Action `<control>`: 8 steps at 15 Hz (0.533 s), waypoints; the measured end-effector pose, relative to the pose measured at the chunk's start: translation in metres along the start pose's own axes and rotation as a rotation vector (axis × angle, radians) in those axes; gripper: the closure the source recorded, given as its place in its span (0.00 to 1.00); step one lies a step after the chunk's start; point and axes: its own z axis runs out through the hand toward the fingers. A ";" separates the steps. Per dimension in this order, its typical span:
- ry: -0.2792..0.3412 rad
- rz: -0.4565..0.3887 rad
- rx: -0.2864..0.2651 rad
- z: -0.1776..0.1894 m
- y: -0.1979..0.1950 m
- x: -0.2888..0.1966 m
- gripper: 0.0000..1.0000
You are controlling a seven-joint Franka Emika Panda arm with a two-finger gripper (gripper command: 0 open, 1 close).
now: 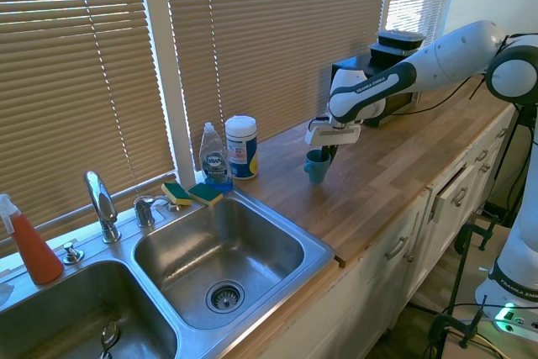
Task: Put the mug in the sink
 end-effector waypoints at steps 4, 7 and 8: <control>-0.014 -0.132 0.072 -0.039 -0.032 -0.087 1.00; -0.041 -0.203 0.084 -0.045 -0.051 -0.142 1.00; -0.047 -0.222 0.089 -0.048 -0.058 -0.158 1.00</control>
